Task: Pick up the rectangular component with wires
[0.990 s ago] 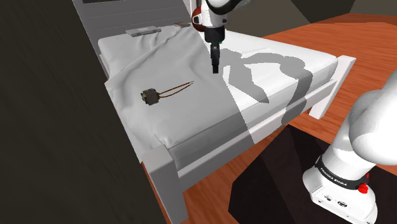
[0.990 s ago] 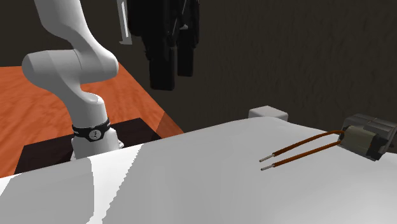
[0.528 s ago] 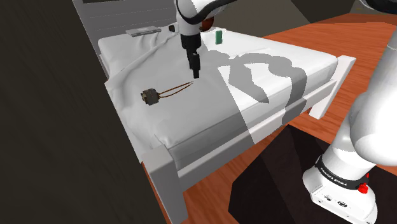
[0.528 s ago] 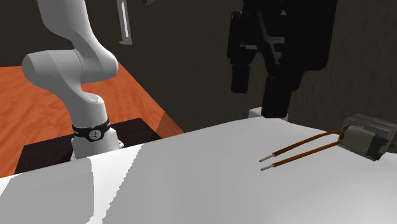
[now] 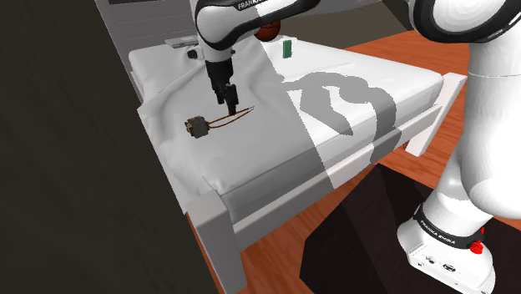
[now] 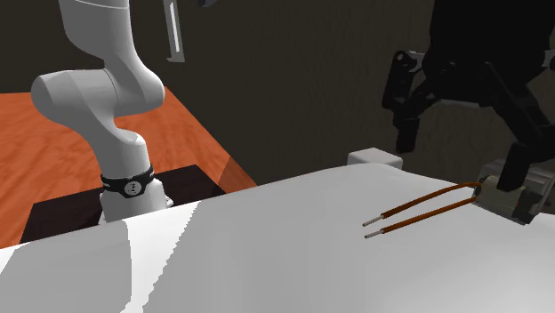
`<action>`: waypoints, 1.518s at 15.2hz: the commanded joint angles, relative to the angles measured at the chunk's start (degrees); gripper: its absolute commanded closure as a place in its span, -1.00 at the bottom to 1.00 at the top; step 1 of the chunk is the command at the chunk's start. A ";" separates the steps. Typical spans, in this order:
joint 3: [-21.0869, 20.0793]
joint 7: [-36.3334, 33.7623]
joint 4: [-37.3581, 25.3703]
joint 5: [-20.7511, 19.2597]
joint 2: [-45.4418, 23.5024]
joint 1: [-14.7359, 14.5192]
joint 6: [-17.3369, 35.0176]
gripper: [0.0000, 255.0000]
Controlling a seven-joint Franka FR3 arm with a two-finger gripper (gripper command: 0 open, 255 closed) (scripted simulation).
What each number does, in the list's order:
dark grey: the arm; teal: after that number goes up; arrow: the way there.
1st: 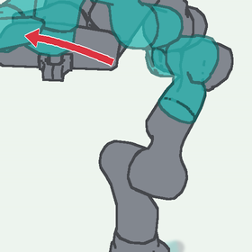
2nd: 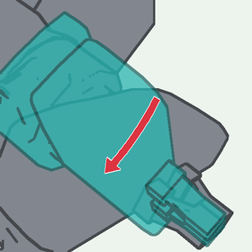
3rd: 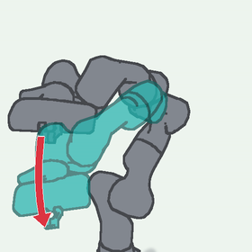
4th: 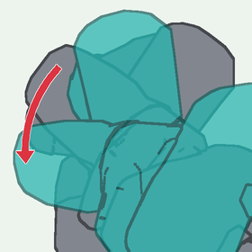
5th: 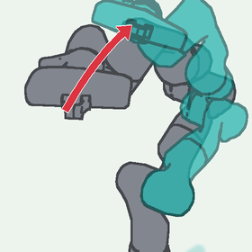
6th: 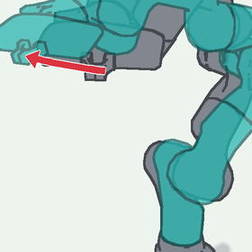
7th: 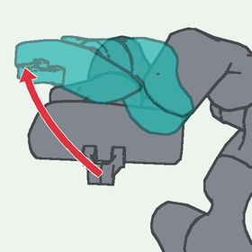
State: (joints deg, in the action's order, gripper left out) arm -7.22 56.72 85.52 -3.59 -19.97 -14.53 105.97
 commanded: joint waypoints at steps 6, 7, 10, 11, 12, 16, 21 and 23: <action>-0.48 1.01 2.31 -0.35 -1.99 -0.46 4.33 -1.00; -0.46 0.98 2.87 -0.38 -2.14 -0.46 5.04 -1.00; -0.47 0.89 3.29 -0.40 -2.18 -0.49 5.49 1.00; -0.47 0.92 3.34 -0.40 -2.13 -0.48 5.49 1.00; -0.47 0.92 3.33 -0.40 -2.15 -0.47 5.50 1.00; -0.47 0.92 3.33 -0.40 -2.15 -0.47 5.51 1.00; -0.48 1.02 2.09 -0.33 -1.92 -0.46 4.04 1.00; -0.51 1.08 0.88 -0.28 -1.69 -0.48 2.60 1.00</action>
State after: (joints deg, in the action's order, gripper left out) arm -7.74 57.72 86.93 -3.90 -21.71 -15.04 109.14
